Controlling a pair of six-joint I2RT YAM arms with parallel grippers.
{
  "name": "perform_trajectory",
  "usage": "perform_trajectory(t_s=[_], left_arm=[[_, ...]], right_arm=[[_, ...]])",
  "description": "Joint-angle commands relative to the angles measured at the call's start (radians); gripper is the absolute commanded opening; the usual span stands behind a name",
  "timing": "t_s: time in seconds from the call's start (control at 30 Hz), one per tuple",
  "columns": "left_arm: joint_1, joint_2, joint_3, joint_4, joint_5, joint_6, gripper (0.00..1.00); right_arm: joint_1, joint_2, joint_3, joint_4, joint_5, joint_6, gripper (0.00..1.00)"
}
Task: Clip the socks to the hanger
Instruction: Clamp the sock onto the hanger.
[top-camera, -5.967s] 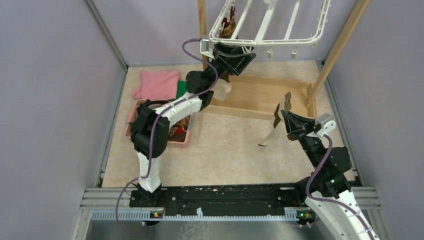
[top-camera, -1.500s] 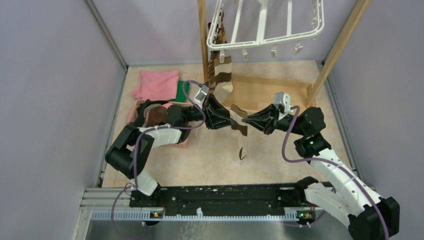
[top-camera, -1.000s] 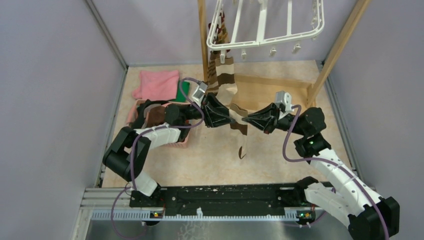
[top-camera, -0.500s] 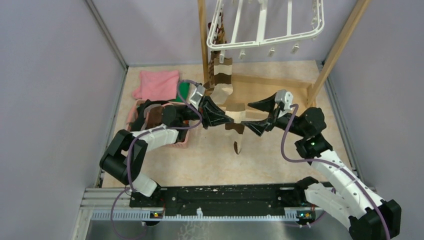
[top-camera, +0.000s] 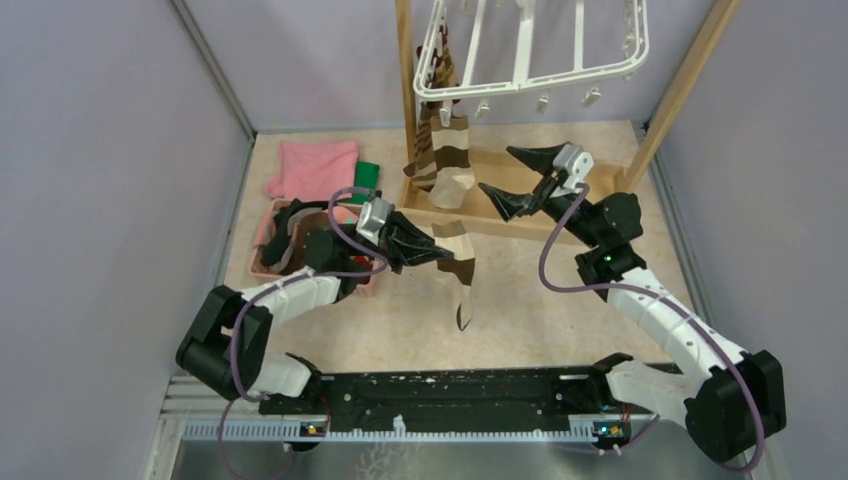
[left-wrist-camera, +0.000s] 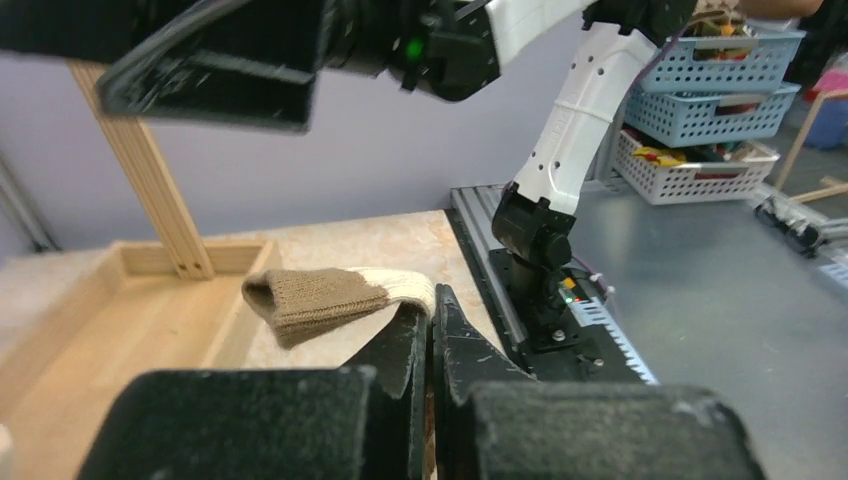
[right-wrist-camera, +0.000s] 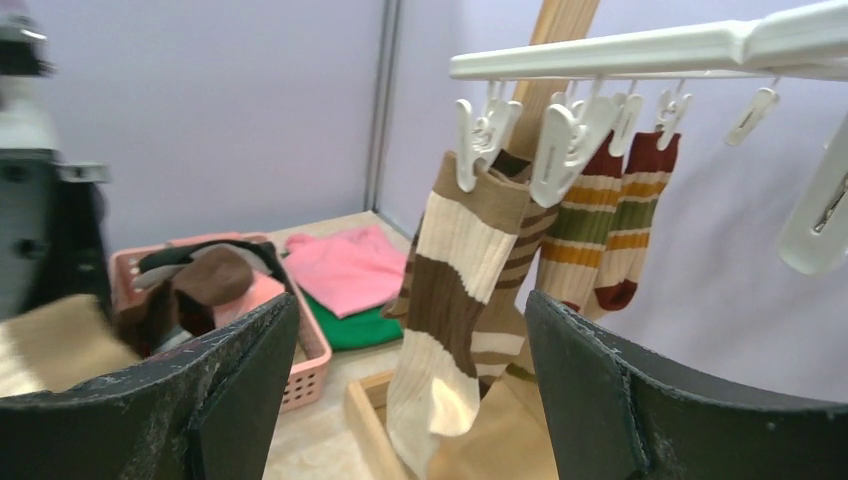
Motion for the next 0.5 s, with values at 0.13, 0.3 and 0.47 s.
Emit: perform_trajectory(t_s=[0.13,0.3,0.47], left_arm=[[-0.019,-0.185,0.003,-0.267,0.064,0.376,0.0],[-0.061,-0.291,0.049,-0.791,0.01,0.816,0.0],[-0.088,-0.358,0.034,-0.906,-0.054,0.96,0.0]], right_arm=[[-0.015,0.183,0.123,0.349,0.057,0.078,0.82],[-0.015,0.252,0.172,0.403,0.057,0.099,0.82],[-0.014,0.302,0.223,0.416,0.06,0.114,0.82]])
